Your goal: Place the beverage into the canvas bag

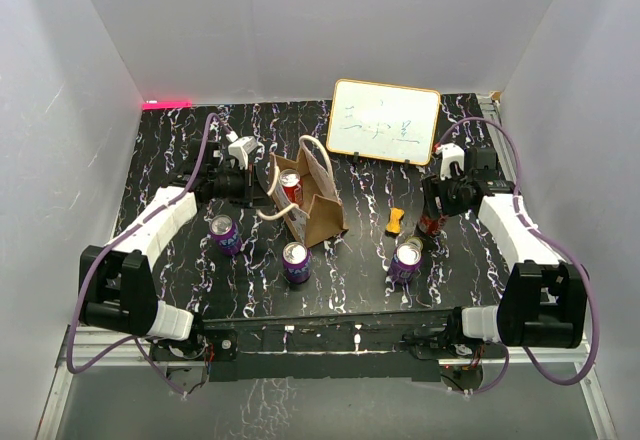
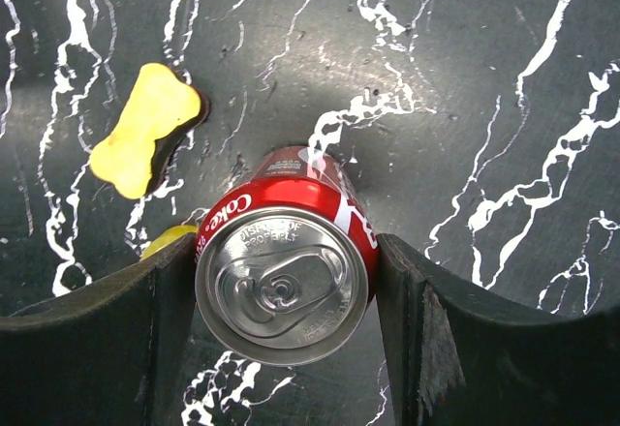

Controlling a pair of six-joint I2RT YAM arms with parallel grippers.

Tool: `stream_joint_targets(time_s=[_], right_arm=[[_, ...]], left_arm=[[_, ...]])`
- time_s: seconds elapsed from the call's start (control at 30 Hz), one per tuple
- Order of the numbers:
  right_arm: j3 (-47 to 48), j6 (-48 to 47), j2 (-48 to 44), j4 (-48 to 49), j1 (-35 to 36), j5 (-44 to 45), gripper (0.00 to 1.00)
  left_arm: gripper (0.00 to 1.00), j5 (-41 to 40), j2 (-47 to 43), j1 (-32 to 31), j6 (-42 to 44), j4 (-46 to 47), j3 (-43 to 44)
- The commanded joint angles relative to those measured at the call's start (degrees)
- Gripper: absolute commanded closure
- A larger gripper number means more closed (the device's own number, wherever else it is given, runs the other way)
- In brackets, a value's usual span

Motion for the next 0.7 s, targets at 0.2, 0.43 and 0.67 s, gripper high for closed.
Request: stream_joint_targets(time_s=[0.2, 0.43, 0.67], right_arm=[[12.6, -1.6, -6.6, 0.6, -0.1, -7.5, 0.92], [21.9, -1.2, -6.7, 1.7, 3.1, -13.4, 0.92], [32.2, -2.1, -3.5, 1.8, 15.1, -17.2, 0.92]], left_arm=[[1.00, 1.7, 0.3, 0.3, -0.1, -0.9, 2.9], [1.00, 1.9, 0.4, 0.2, 0.0, -0.8, 2.9], [1.00, 2.6, 1.1, 0.3, 0.2, -1.1, 3.5]])
